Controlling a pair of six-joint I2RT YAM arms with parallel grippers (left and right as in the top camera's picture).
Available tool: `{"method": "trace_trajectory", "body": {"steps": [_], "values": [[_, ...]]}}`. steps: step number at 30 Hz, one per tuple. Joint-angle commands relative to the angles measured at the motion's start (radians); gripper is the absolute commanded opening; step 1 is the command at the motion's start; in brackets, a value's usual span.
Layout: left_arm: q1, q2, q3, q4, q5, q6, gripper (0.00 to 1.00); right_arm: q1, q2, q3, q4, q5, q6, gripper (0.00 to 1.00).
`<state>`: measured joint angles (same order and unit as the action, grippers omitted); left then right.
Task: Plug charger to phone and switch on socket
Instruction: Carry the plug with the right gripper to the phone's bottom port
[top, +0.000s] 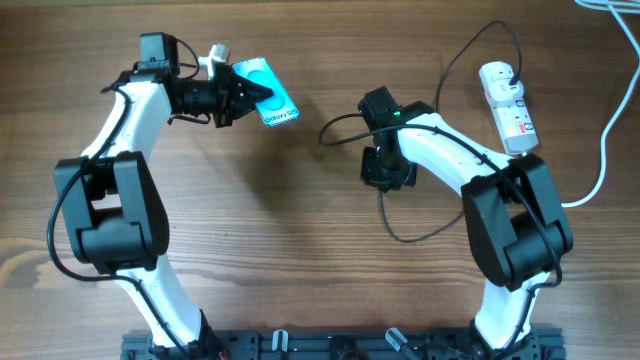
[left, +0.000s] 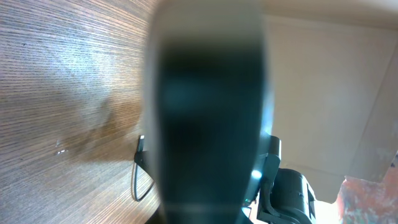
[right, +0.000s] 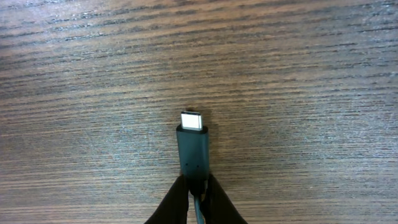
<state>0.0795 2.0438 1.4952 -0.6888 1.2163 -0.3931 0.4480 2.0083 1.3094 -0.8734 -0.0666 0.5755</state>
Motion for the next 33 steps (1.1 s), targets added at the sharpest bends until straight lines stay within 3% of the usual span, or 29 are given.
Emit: {"method": "trace_trajectory", "body": {"steps": [1, 5, 13, 16, 26, 33], "values": [[-0.003, -0.03, 0.002, 0.003, 0.027, 0.027, 0.04, 0.0, 0.034, -0.009, 0.005, -0.001, 0.0, 0.11], [-0.003, -0.03, 0.002, 0.003, 0.027, 0.027, 0.04, 0.0, 0.034, -0.008, 0.005, -0.001, 0.0, 0.04], [-0.01, -0.03, 0.002, 0.004, 0.104, 0.071, 0.04, 0.0, -0.014, 0.011, -0.007, -0.041, -0.038, 0.04], [-0.027, -0.03, 0.002, 0.003, 0.233, 0.187, 0.04, 0.0, -0.079, 0.018, -0.01, -0.066, -0.063, 0.04], [-0.104, -0.03, 0.002, 0.029, 0.23, 0.233, 0.04, 0.0, -0.407, 0.018, -0.137, -0.132, -0.209, 0.04], [-0.171, -0.03, 0.002, 0.077, 0.23, 0.233, 0.04, 0.029, -0.46, 0.018, -0.185, -0.25, -0.263, 0.04]]}}
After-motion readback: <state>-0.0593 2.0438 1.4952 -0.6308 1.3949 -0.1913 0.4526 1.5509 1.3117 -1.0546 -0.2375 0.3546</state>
